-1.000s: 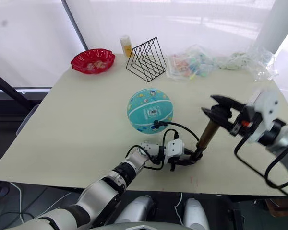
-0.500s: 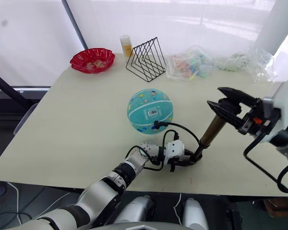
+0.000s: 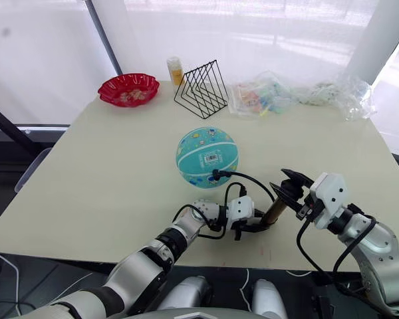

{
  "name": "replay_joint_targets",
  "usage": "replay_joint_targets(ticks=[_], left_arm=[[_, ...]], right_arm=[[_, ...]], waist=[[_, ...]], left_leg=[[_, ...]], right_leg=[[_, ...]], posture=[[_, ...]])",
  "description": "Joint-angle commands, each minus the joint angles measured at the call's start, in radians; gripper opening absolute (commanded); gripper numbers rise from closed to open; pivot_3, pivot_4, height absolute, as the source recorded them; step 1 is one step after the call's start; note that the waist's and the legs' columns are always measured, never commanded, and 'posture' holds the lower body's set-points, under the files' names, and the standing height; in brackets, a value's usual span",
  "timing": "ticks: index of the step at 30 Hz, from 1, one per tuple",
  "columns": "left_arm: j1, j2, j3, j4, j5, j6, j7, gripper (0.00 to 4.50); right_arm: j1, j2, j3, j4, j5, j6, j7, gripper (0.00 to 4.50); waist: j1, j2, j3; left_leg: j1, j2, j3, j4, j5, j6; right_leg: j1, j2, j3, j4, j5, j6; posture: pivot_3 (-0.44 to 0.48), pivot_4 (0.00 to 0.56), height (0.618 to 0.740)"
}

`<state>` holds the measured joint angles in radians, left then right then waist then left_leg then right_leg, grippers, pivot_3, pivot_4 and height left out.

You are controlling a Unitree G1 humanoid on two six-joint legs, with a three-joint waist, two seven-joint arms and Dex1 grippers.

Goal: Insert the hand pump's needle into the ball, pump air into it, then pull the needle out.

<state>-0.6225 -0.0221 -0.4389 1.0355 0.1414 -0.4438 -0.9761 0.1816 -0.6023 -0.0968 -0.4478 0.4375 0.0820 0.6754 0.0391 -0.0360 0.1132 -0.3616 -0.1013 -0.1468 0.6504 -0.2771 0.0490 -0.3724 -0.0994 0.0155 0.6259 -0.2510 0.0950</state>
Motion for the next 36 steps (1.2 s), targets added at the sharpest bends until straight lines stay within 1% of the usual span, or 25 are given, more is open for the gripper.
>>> replay_joint_targets(ticks=[1, 4, 8, 13, 19, 20, 21, 22, 23, 26, 29, 31, 34, 36], left_arm=[[0.042, 0.033, -0.050, 0.079, 0.077, 0.043, -0.029, 1.04], [0.039, 0.033, -0.050, 0.082, 0.078, 0.042, -0.029, 1.04], [0.038, 0.033, -0.050, 0.084, 0.078, 0.042, -0.031, 1.04], [0.036, 0.032, -0.052, 0.088, 0.077, 0.041, -0.034, 1.04], [0.034, 0.032, -0.053, 0.092, 0.078, 0.038, -0.036, 1.04], [0.033, 0.032, -0.054, 0.093, 0.079, 0.037, -0.036, 1.04], [0.032, 0.032, -0.054, 0.094, 0.080, 0.036, -0.036, 1.04], [0.031, 0.031, -0.055, 0.095, 0.080, 0.035, -0.036, 1.04], [0.031, 0.031, -0.055, 0.095, 0.080, 0.034, -0.037, 1.04], [0.030, 0.030, -0.056, 0.095, 0.082, 0.034, -0.038, 1.04], [0.029, 0.029, -0.057, 0.095, 0.082, 0.033, -0.036, 1.04], [0.029, 0.030, -0.056, 0.094, 0.082, 0.034, -0.035, 1.04], [0.032, 0.034, -0.054, 0.092, 0.081, 0.034, -0.034, 1.04], [0.033, 0.036, -0.053, 0.092, 0.080, 0.034, -0.035, 1.04]], right_arm=[[0.000, -0.022, -0.022, 0.021, 0.010, 0.074, 0.001, 1.56], [-0.041, -0.047, -0.087, -0.038, 0.074, 0.111, -0.002, 1.56], [-0.168, -0.140, -0.254, -0.130, 0.253, 0.216, -0.020, 1.56], [-0.291, -0.243, -0.425, -0.157, 0.422, 0.320, -0.047, 1.56], [-0.394, -0.314, -0.542, -0.164, 0.548, 0.410, -0.105, 1.55], [-0.397, -0.321, -0.551, -0.169, 0.561, 0.425, -0.114, 1.35], [-0.383, -0.321, -0.554, -0.182, 0.565, 0.438, -0.117, 0.91], [-0.359, -0.313, -0.550, -0.197, 0.565, 0.447, -0.119, 0.32], [-0.326, -0.299, -0.538, -0.212, 0.558, 0.452, -0.119, 0.00], [-0.226, -0.246, -0.457, -0.248, 0.497, 0.440, -0.115, 0.00], [-0.129, -0.211, -0.368, -0.254, 0.387, 0.405, -0.084, 0.00], [-0.085, -0.157, -0.326, -0.243, 0.355, 0.376, -0.081, 0.00], [-0.037, -0.100, -0.295, -0.224, 0.311, 0.338, -0.067, 0.00], [-0.035, -0.086, -0.312, -0.220, 0.310, 0.327, -0.067, 0.00]], waist=[[0.000, 0.001, 0.000], [0.000, 0.005, 0.005], [0.000, 0.016, 0.015], [0.001, 0.019, 0.023], [0.003, 0.018, 0.024], [0.004, 0.018, 0.024], [0.005, 0.016, 0.023], [0.005, 0.014, 0.022], [0.005, 0.011, 0.020], [0.003, 0.010, 0.020], [0.002, 0.012, 0.020], [0.002, 0.012, 0.020], [0.001, 0.013, 0.020], [0.000, 0.013, 0.019]], left_leg=[[0.000, 0.000, 0.000, 0.000, 0.000, 0.000], [-0.001, 0.000, 0.000, 0.001, 0.000, 0.000], [-0.004, -0.001, 0.002, 0.001, 0.000, 0.000], [-0.008, -0.001, 0.002, 0.002, 0.000, 0.000], [-0.016, -0.002, 0.001, 0.004, 0.000, 0.000], [-0.017, -0.002, 0.001, 0.004, 0.001, 0.000], [-0.017, -0.002, 0.001, 0.004, 0.001, 0.000], [-0.017, -0.002, 0.000, 0.003, 0.001, 0.000], [-0.017, -0.002, -0.001, 0.003, 0.000, 0.000], [-0.018, -0.002, 0.000, 0.003, 0.000, 0.000], [-0.018, -0.003, 0.001, 0.004, 0.000, 0.000], [-0.017, -0.003, 0.000, 0.004, 0.000, 0.000], [-0.017, -0.003, 0.000, 0.004, 0.000, 0.000], [-0.017, -0.003, 0.000, 0.004, 0.001, 0.000]], right_leg=[[0.000, 0.000, 0.000, 0.000, 0.000, 0.000], [0.000, 0.000, 0.001, 0.000, 0.000, 0.000], [-0.002, -0.002, 0.001, 0.000, 0.000, 0.000], [-0.006, -0.002, 0.001, 0.000, 0.002, -0.003], [-0.012, -0.003, 0.000, 0.000, 0.003, -0.003], [-0.013, -0.003, 0.000, 0.000, 0.003, -0.003], [-0.013, -0.003, 0.000, 0.000, 0.003, -0.003], [-0.013, -0.003, -0.002, 0.000, 0.003, -0.004], [-0.013, -0.003, -0.002, 0.000, 0.003, -0.004], [-0.013, -0.004, -0.001, 0.000, 0.003, -0.004], [-0.013, -0.004, 0.000, 0.000, 0.003, -0.003], [-0.013, -0.003, -0.001, 0.000, 0.003, -0.003], [-0.013, -0.003, -0.001, 0.001, 0.003, -0.003], [-0.013, -0.003, 0.000, 0.001, 0.003, -0.003]], posture=[[0.000, 0.150, 0.740], [0.000, 0.150, 0.740], [0.000, 0.150, 0.740], [0.000, 0.150, 0.740], [0.000, 0.150, 0.740], [0.000, 0.150, 0.740], [0.000, 0.150, 0.740], [0.000, 0.150, 0.740], [0.000, 0.150, 0.740], [0.000, 0.150, 0.740], [0.000, 0.150, 0.740], [0.000, 0.150, 0.740], [0.000, 0.150, 0.740], [0.000, 0.150, 0.740]])
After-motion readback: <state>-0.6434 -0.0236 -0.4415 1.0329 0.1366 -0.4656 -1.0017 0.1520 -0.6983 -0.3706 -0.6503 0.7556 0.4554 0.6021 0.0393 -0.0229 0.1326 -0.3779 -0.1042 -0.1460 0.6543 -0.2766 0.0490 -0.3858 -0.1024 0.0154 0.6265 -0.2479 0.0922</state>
